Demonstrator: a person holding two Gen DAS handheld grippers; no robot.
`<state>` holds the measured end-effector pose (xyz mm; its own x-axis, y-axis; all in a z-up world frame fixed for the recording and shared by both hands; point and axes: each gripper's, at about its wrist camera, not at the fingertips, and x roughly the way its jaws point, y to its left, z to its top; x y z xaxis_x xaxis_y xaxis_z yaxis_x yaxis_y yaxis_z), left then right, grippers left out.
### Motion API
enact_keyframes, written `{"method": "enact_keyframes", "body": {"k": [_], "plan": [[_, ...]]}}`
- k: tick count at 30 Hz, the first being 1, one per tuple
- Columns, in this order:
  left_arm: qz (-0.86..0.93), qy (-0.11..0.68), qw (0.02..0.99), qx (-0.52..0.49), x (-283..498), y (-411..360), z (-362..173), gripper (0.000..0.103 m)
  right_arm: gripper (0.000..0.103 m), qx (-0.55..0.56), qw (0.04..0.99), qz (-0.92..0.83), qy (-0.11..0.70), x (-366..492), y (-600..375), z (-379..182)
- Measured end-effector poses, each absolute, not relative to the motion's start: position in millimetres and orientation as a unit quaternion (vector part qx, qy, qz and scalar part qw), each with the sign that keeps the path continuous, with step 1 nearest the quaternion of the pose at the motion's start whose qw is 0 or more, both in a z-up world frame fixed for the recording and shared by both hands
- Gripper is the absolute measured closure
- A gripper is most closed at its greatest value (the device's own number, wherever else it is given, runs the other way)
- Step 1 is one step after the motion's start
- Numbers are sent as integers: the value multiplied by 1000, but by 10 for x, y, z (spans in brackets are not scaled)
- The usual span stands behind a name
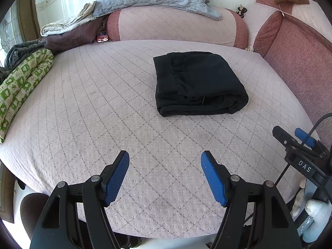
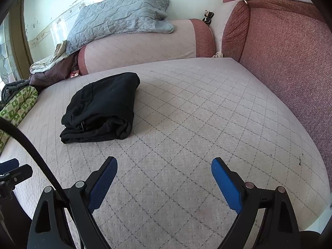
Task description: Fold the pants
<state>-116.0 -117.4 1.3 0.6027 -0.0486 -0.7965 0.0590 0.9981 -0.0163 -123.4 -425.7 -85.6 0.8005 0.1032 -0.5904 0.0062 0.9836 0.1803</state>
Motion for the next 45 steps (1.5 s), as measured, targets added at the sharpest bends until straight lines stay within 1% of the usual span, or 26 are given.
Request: {"method": "enact_keyframes", "body": {"k": [8, 16, 32, 35, 37, 39, 40, 42, 45], "plan": [[-29, 439, 898, 10, -1206, -1199, 44, 32, 8, 90, 942, 26, 323, -1226, -4242, -880], [-34, 440, 897, 6, -1233, -1213, 48, 32, 8, 70, 942, 31, 325, -1254, -4144, -910], [-29, 442, 896, 8, -1240, -1208, -2, 32, 8, 82, 937, 41, 336, -1240, -4140, -942], [-14, 413, 910, 3, -1302, -1171, 66, 32, 8, 81, 938, 42, 335, -1238, -4128, -937], [3, 365, 931, -4, -1418, -1133, 187, 32, 8, 80, 938, 45, 333, -1244, -4120, -929], [20, 307, 951, -11, -1563, -1090, 349, 17, 8, 79, 941, 45, 326, -1267, -4107, -910], [24, 274, 961, -19, -1639, -1059, 463, 2, 8, 77, 943, 45, 320, -1289, -4096, -890], [25, 240, 970, -31, -1705, -1014, 602, 0, 8, 78, 947, 50, 309, -1326, -4065, -856], [36, 243, 969, -38, -1623, -997, 747, 0, 8, 78, 950, 58, 298, -1370, -4002, -808]]}}
